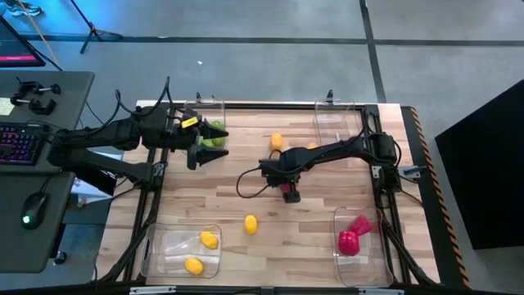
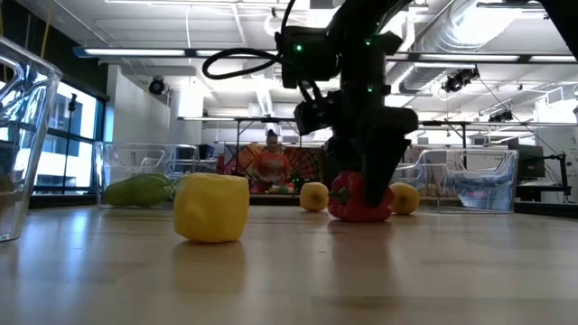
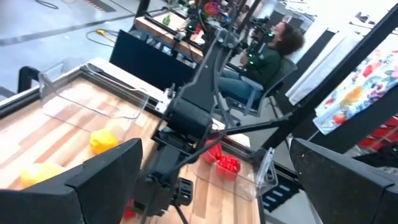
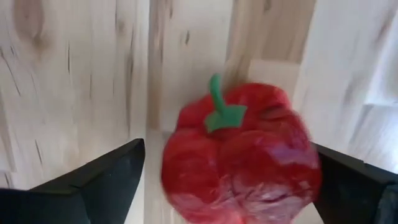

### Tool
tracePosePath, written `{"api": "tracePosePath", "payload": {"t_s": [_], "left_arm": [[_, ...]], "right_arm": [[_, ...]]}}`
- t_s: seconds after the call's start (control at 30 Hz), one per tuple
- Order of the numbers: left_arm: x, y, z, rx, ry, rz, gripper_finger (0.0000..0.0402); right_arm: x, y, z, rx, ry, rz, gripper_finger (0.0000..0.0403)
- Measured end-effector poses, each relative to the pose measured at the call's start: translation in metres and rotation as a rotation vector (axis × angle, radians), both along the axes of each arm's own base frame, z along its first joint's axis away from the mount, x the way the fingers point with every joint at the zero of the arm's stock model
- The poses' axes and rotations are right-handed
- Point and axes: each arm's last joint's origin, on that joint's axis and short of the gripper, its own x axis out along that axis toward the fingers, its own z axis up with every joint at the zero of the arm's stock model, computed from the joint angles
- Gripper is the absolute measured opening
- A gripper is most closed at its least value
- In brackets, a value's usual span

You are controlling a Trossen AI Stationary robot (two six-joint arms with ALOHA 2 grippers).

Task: Sort produce into baskets
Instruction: Put the bell pepper into the bottom right transparent bin

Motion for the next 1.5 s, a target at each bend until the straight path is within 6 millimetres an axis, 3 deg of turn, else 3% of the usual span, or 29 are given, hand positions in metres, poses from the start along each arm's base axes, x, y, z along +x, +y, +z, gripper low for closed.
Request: {"api": "tracePosePath", "payload": {"t_s": [0.1,0.3,0.33,0.43,0.57,0.73,0.9,1.23,1.5], "left_arm": [[0.0,0.0,0.0,0.001,0.0,0.004,0.0395],[0.0,0.001,0.0,0.035,0.001,0.019,0.0395],[0.0,0.001,0.0,0.042,0.002,0.021,0.0395],[0.0,0.001,0.0,0.064,0.003,0.02,0.0395],[0.0,0.002,0.0,0.085,0.004,0.034,0.0395],[0.002,0.003,-0.002,0.117,0.018,0.073,0.0395],[0.012,0.004,-0.001,0.153,-0.015,0.081,0.0395],[0.034,0.007,0.002,0.185,-0.112,0.13,0.0395],[0.04,0.009,0.0,0.175,-0.114,0.138,0.0395]], "right_arm": [[-0.003,0.004,-0.001,-0.023,0.031,0.012,0.0365],[0.002,0.008,0.009,0.001,-0.008,-0.04,0.0231],[0.002,0.008,0.014,0.024,-0.021,-0.046,0.0226],[-0.005,0.01,0.038,0.097,-0.065,-0.067,0.0226],[-0.027,0.017,0.087,0.182,-0.146,-0.1,0.0226],[-0.067,0.036,0.149,0.222,-0.286,-0.213,0.0226],[-0.111,0.069,0.183,0.245,-0.319,-0.362,0.0259],[-0.172,0.146,0.187,0.289,-0.125,-0.54,0.025],[-0.214,0.177,0.18,0.2,0.034,-0.72,0.025]]}}
